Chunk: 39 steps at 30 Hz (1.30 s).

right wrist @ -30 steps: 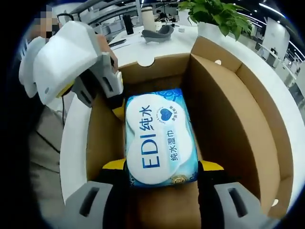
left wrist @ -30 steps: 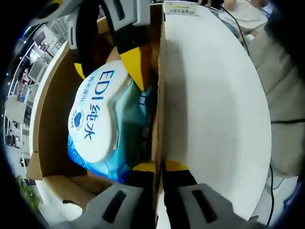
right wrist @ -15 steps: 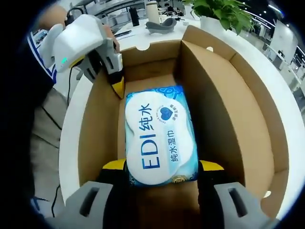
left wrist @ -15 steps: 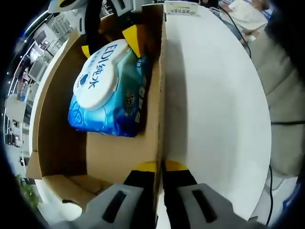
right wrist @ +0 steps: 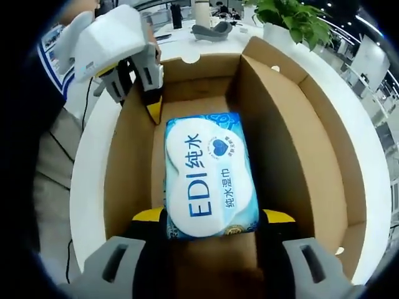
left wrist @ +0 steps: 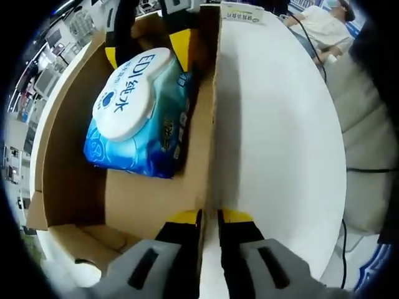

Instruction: Operate the shoe box by opening the lid, removing the specified soft item, and placing it in the target area until the item is outside and the box remains undamaged.

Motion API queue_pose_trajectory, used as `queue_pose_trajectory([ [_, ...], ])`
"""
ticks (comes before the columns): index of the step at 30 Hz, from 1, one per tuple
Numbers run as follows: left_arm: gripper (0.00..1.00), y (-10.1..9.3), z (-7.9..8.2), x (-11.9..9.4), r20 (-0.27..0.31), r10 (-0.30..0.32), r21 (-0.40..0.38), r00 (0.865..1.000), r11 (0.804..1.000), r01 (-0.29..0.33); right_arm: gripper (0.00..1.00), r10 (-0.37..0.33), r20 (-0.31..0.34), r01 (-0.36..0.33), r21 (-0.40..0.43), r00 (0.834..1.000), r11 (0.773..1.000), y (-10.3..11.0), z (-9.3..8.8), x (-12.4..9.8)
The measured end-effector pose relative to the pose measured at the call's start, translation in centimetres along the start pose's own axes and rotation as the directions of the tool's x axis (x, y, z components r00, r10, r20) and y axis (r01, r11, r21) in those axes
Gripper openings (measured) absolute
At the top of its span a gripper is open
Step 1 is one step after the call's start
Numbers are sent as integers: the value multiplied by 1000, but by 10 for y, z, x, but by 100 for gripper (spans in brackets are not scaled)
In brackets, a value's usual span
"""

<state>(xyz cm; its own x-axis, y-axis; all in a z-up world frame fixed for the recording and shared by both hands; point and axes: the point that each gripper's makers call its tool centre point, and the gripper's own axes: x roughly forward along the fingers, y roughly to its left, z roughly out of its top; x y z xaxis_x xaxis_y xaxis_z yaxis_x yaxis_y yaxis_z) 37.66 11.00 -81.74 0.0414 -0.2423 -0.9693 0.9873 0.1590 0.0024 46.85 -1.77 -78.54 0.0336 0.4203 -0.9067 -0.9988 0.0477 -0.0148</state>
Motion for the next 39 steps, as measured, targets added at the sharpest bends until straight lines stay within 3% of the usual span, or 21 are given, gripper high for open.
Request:
queue_pose_trajectory([
  [5,21,-8,1,-1,4,-61,-13,998,998,61,59,-21,18,21,3,1000,1000,0,1,-6],
  [6,23,-11,5,-3,39,-75,-17,996,997,76,59,-23,24,23,10,999,1000,-1,1,-9],
  [7,25,-11,17,-4,121,-64,-79,991,994,74,59,-24,25,24,13,999,1000,-1,1,-10],
  [9,28,-3,21,-8,173,-52,-222,984,971,90,60,-36,34,35,16,999,999,-2,2,-15],
  [14,30,9,29,-22,231,7,-178,973,983,35,61,-43,25,42,29,999,999,-2,1,-24],
  [17,34,14,37,-37,307,4,-245,952,967,75,61,-37,1,37,60,999,998,-1,0,-31],
  [21,39,20,43,-53,348,10,-259,937,962,86,61,-23,14,22,60,1000,998,3,7,-41],
  [23,42,27,43,-59,348,26,-301,937,950,85,62,-23,31,22,42,999,999,2,12,-47],
  [25,43,39,43,-66,354,62,-304,933,951,53,63,-41,40,40,30,998,999,-4,15,-52],
  [28,49,41,47,-73,359,42,-276,933,959,62,63,-67,68,67,2,995,998,-10,23,-61],
  [29,50,42,51,-78,371,39,-273,928,960,69,63,-66,73,66,2,995,998,-9,25,-63],
  [31,51,42,62,-86,429,13,-287,903,950,122,63,-64,84,63,9,994,998,-9,29,-67],
  [34,52,54,69,-97,443,45,-269,895,959,84,63,-65,93,66,-12,994,998,-8,33,-69],
  [37,53,68,72,-103,442,79,-250,894,967,38,64,-62,95,63,-16,994,998,-6,33,-69],
  [39,56,73,71,-104,420,82,-189,904,982,-2,64,-70,86,72,-15,994,997,-7,30,-69],
])
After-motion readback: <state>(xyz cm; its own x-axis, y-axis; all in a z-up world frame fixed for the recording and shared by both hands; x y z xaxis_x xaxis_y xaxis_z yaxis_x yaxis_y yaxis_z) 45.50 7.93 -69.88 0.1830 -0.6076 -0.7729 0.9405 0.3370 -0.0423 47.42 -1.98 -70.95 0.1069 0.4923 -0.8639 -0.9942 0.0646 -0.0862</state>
